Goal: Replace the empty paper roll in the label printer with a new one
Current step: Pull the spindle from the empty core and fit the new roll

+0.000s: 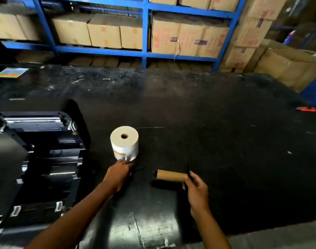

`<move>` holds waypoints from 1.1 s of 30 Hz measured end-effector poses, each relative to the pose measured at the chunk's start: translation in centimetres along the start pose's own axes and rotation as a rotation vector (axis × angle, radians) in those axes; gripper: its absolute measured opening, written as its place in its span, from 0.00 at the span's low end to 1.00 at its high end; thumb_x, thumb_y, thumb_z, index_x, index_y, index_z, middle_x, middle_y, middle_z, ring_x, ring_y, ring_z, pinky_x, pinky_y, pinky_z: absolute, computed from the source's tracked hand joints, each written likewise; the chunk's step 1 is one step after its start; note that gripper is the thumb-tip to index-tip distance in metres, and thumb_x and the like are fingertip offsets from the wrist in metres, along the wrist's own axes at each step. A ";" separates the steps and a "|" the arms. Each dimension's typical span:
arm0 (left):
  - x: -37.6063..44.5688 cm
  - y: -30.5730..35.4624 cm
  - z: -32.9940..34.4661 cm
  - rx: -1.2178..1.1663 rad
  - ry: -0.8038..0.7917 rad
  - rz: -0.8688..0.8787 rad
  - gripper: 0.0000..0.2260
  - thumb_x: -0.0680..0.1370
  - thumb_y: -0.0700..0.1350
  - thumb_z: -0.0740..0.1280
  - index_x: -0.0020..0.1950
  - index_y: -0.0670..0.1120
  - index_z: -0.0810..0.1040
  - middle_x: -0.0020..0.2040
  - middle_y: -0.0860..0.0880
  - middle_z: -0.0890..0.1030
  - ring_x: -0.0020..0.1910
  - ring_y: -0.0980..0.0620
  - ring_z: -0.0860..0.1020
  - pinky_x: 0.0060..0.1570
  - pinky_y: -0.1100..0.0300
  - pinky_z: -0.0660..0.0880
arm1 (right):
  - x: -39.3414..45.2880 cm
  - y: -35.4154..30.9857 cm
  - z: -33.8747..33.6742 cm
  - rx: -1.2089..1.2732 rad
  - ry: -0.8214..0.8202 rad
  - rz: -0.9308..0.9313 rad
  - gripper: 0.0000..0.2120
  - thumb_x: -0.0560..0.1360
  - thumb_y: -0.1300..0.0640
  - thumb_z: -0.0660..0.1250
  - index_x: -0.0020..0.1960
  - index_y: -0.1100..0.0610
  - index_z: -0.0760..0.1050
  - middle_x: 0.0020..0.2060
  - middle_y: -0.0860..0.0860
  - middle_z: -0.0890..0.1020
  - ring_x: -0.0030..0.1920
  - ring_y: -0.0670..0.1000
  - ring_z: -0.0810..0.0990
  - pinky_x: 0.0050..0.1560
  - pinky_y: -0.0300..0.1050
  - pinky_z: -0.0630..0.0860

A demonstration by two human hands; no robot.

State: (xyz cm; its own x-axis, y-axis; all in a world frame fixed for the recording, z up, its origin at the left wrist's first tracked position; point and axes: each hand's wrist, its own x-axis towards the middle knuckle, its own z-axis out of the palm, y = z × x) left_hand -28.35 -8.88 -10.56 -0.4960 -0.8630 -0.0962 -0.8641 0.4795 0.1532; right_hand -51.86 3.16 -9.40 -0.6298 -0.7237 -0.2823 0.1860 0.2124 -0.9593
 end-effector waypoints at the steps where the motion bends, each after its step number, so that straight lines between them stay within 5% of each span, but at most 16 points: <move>1: -0.1 0.2 0.0 -0.024 0.026 -0.009 0.13 0.77 0.46 0.62 0.61 0.49 0.75 0.61 0.45 0.78 0.60 0.44 0.74 0.49 0.50 0.76 | 0.2 0.1 0.4 -0.010 -0.034 0.011 0.16 0.76 0.66 0.65 0.64 0.62 0.74 0.49 0.57 0.81 0.42 0.49 0.78 0.40 0.34 0.78; 4: -1.6 1.9 -0.2 -0.559 0.203 -0.227 0.07 0.76 0.49 0.67 0.48 0.49 0.82 0.46 0.49 0.85 0.48 0.48 0.82 0.46 0.56 0.78 | 0.2 0.5 1.7 -0.030 -0.118 0.022 0.16 0.76 0.65 0.66 0.63 0.60 0.75 0.47 0.53 0.82 0.42 0.46 0.79 0.40 0.33 0.77; 6: -2.7 3.2 -0.6 -1.003 0.101 -0.371 0.05 0.75 0.51 0.69 0.44 0.53 0.84 0.38 0.53 0.84 0.41 0.54 0.82 0.42 0.64 0.76 | 0.1 0.7 2.9 -0.029 -0.178 0.020 0.15 0.75 0.66 0.66 0.61 0.61 0.76 0.45 0.54 0.82 0.38 0.43 0.79 0.35 0.28 0.76; 8: -3.9 3.9 -0.5 -1.162 0.025 -0.367 0.05 0.73 0.47 0.72 0.48 0.50 0.84 0.38 0.50 0.84 0.38 0.51 0.81 0.41 0.62 0.75 | 0.2 1.0 4.0 -0.051 -0.268 0.023 0.14 0.75 0.67 0.65 0.60 0.62 0.77 0.38 0.52 0.80 0.32 0.40 0.76 0.32 0.27 0.74; 11: -6.1 3.2 -1.6 -1.254 0.132 -0.399 0.05 0.72 0.39 0.73 0.47 0.40 0.83 0.36 0.43 0.80 0.36 0.48 0.77 0.37 0.59 0.73 | 0.7 0.9 4.9 -0.087 -0.340 0.023 0.13 0.76 0.66 0.63 0.60 0.63 0.77 0.36 0.53 0.80 0.31 0.44 0.74 0.30 0.28 0.73; 15: -8.6 -0.4 -3.5 -1.265 0.230 -0.516 0.07 0.73 0.40 0.71 0.50 0.44 0.82 0.40 0.42 0.84 0.39 0.50 0.81 0.42 0.58 0.76 | 3.5 0.5 3.8 -0.109 -0.244 0.002 0.15 0.77 0.66 0.64 0.62 0.65 0.74 0.50 0.56 0.81 0.39 0.47 0.77 0.34 0.26 0.76; 19: -8.5 -1.4 -3.1 -1.124 0.389 -0.627 0.07 0.71 0.42 0.74 0.48 0.49 0.81 0.41 0.50 0.84 0.35 0.63 0.80 0.37 0.75 0.75 | 4.6 1.0 2.8 -0.276 -0.263 -0.093 0.13 0.75 0.65 0.67 0.59 0.63 0.78 0.49 0.50 0.81 0.46 0.43 0.79 0.42 0.23 0.72; 21: -7.7 -0.1 -1.8 -1.099 0.363 -0.640 0.11 0.70 0.41 0.75 0.51 0.48 0.80 0.42 0.49 0.83 0.38 0.60 0.80 0.39 0.74 0.74 | 3.5 1.7 3.2 -0.359 -0.322 -0.125 0.12 0.73 0.66 0.68 0.57 0.65 0.79 0.49 0.51 0.82 0.48 0.46 0.79 0.43 0.20 0.70; 26: -6.9 3.1 1.7 -0.953 0.197 -0.656 0.11 0.67 0.44 0.78 0.49 0.46 0.84 0.43 0.45 0.82 0.44 0.48 0.80 0.50 0.55 0.76 | 0.3 4.0 3.9 -0.506 -0.441 -0.071 0.13 0.73 0.62 0.68 0.58 0.62 0.79 0.55 0.57 0.83 0.55 0.52 0.80 0.60 0.45 0.75; 33: -7.7 3.3 2.6 -0.694 0.149 -0.512 0.14 0.68 0.44 0.77 0.54 0.47 0.83 0.47 0.48 0.75 0.53 0.48 0.72 0.53 0.59 0.68 | -0.5 3.4 3.4 -0.621 -0.385 -0.156 0.12 0.73 0.56 0.70 0.55 0.55 0.79 0.51 0.52 0.75 0.48 0.50 0.78 0.47 0.38 0.73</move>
State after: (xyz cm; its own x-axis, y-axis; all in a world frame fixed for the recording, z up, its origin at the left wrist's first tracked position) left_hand -27.63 -0.19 -11.90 -0.0031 -0.9808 -0.1948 -0.7057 -0.1359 0.6953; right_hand -48.37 2.02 -12.49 -0.2840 -0.9304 -0.2317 -0.4158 0.3373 -0.8446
